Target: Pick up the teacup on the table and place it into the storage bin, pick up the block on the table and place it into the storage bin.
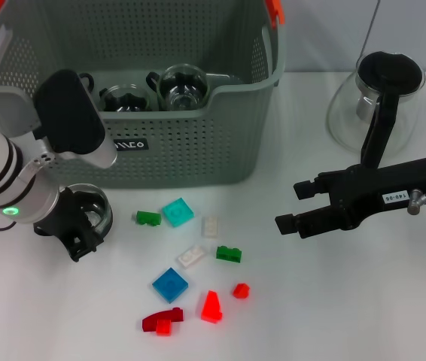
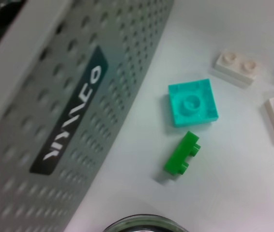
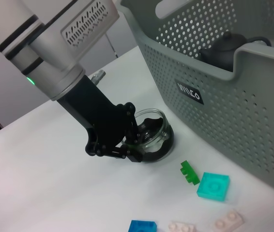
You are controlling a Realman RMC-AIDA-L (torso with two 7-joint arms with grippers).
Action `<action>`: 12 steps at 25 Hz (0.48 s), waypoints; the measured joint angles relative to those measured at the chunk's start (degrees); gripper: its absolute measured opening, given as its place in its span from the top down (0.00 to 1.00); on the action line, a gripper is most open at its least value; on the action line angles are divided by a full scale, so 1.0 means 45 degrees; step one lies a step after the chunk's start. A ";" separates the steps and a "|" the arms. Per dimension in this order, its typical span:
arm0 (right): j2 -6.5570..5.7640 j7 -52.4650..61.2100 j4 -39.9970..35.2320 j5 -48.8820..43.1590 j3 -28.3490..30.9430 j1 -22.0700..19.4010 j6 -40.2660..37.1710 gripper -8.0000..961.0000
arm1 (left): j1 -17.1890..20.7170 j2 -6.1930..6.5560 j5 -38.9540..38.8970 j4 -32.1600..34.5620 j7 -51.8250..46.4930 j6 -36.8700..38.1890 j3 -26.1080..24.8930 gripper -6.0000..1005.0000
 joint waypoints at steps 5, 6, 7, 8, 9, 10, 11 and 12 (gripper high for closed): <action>-0.0016 0.0000 0.0001 0.0000 -0.0001 -0.0001 -0.0002 0.03 | -0.0070 -0.0028 -0.0052 -0.0006 -0.0126 0.0193 -0.0337 0.94; -0.0020 0.0000 0.0005 0.0001 -0.0001 0.0000 -0.0003 0.03 | -0.0070 -0.0036 -0.0139 0.0154 -0.0174 0.0420 -0.0459 0.95; -0.0027 0.0000 0.0014 0.0000 -0.0001 0.0000 -0.0005 0.03 | -0.0072 -0.0040 -0.0248 0.0322 -0.0191 0.0710 -0.0588 0.96; -0.0038 0.0000 0.0023 0.0001 -0.0001 -0.0001 -0.0004 0.03 | -0.0071 -0.0042 -0.0387 0.0489 -0.0217 0.1043 -0.0742 0.96; -0.0047 0.0000 0.0024 0.0000 -0.0001 -0.0001 0.0000 0.03 | -0.0072 -0.0048 -0.0673 0.0783 -0.0274 0.1566 -0.0985 0.96; -0.0059 0.0000 0.0025 0.0000 -0.0001 -0.0001 -0.0001 0.03 | -0.0070 -0.0050 -0.0950 0.1030 -0.0351 0.2081 -0.1192 0.96; -0.0076 0.0000 0.0027 0.0000 0.0000 -0.0002 -0.0020 0.03 | -0.0085 -0.0050 -0.1377 0.1330 -0.0477 0.2709 -0.1508 0.96; -0.0092 0.0000 0.0029 0.0001 -0.0002 -0.0007 -0.0052 0.03 | -0.0145 -0.0046 -0.1862 0.1593 -0.0616 0.3349 -0.1877 0.96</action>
